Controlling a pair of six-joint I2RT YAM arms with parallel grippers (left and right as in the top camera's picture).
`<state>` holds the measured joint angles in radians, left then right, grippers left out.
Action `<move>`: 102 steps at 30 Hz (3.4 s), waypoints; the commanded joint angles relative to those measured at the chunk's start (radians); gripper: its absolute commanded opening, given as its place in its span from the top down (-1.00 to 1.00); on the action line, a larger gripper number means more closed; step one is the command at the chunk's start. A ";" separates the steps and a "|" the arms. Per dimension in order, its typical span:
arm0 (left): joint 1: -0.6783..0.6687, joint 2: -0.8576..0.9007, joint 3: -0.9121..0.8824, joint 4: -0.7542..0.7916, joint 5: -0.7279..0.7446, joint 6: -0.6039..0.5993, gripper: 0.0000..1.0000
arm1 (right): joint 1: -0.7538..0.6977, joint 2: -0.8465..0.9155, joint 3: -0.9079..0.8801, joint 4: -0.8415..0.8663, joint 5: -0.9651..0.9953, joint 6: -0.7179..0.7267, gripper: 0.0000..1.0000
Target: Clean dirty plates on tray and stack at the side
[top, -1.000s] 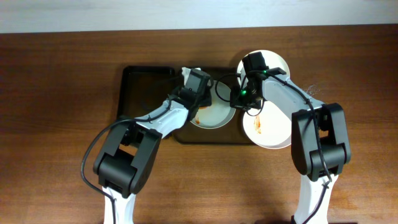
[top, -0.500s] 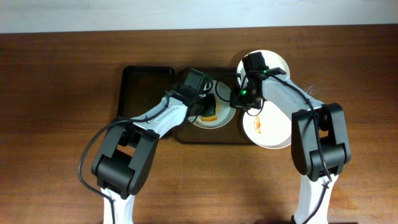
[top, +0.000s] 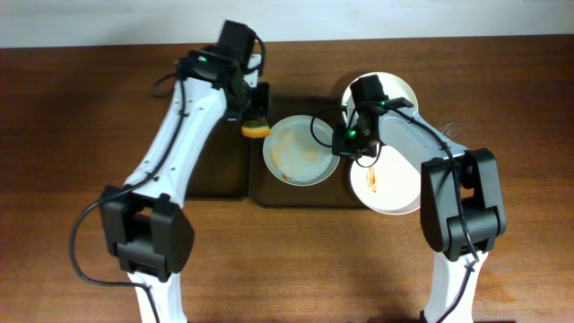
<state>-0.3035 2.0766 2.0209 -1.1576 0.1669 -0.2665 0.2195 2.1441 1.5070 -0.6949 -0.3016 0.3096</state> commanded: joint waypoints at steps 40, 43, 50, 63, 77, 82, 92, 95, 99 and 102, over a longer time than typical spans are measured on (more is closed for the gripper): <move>0.252 -0.014 0.011 0.029 0.043 0.043 1.00 | 0.501 -0.357 -0.021 -0.046 1.440 0.128 0.92; 0.251 -0.014 0.011 0.032 0.043 0.043 1.00 | 0.501 -0.352 -0.021 -0.046 1.431 0.178 0.92; 0.251 -0.014 0.011 0.040 0.044 0.043 1.00 | 0.458 -0.300 -0.031 -0.095 1.005 0.361 0.92; 0.251 -0.014 0.011 0.043 0.047 0.036 1.00 | 0.262 -0.094 -0.034 -0.075 0.448 0.432 0.92; 0.230 -0.014 0.010 0.069 0.047 0.036 1.00 | 0.055 -0.074 -0.032 0.035 0.065 -0.196 0.10; 0.201 -0.014 0.010 0.088 0.047 0.036 1.00 | 0.049 -0.071 -0.032 0.047 -0.009 -0.370 0.13; 0.167 -0.014 0.009 0.100 0.047 0.033 1.00 | 0.082 0.033 -0.032 0.128 0.003 -0.340 0.52; 0.153 -0.012 0.009 0.108 0.047 0.030 1.00 | 0.081 0.037 -0.032 0.125 0.007 -0.273 0.92; 0.121 0.012 0.009 0.108 0.047 0.005 1.00 | 0.070 0.031 -0.032 0.086 0.042 -0.074 0.91; 0.068 0.078 0.009 0.102 0.048 -0.025 1.00 | 0.053 0.002 -0.032 0.047 0.132 0.126 0.92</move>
<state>-0.1879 2.0846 2.0274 -1.0538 0.2024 -0.2554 0.2863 2.1441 1.4872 -0.6117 -0.2916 0.2195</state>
